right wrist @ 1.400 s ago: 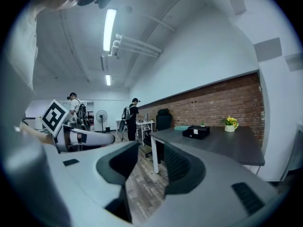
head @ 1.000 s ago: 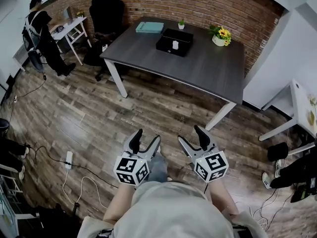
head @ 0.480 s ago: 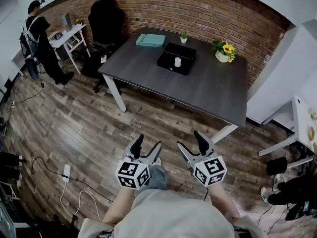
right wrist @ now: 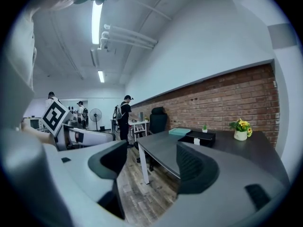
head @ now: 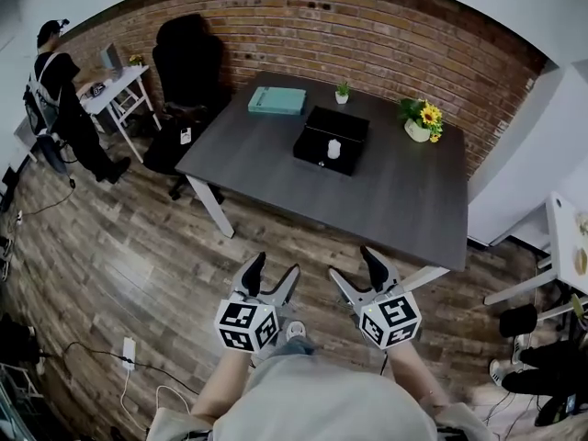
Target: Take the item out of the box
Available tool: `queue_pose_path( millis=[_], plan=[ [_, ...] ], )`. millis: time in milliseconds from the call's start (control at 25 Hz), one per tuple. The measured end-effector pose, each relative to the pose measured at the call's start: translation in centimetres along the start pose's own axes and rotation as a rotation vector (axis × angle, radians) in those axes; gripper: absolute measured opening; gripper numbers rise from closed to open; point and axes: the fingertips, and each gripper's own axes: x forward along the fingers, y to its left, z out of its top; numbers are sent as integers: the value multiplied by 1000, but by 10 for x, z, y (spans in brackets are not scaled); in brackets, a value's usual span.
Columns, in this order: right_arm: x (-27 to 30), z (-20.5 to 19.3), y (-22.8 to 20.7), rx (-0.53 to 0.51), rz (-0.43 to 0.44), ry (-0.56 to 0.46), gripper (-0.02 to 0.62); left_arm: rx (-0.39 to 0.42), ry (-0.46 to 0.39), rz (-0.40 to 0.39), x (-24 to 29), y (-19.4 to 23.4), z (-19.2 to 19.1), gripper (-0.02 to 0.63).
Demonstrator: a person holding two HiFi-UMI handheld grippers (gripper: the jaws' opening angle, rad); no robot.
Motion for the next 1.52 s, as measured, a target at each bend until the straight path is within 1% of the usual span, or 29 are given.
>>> queue_pose_path(
  millis=[200,360,560,880,1200,1520],
  plan=[
    [43,12,-20,5,-25,3,324,9,4,-27,37,30,20,307],
    [74,17,-35,12,-43,1,318,6,7,-40,61,53,28,307],
    [107,21,-54,15,-64,-2,310,4,20,-51,86,76,32,307],
    [142,20,-85,24,-98,10,301,7,64,-61,122,99,29,307],
    [187,19,-145,16,-118,32,296,-6,74,-73,186,114,34,307],
    [251,21,-213,-16,-112,90,290,-22,76,-42,256,141,55,307]
  ],
)
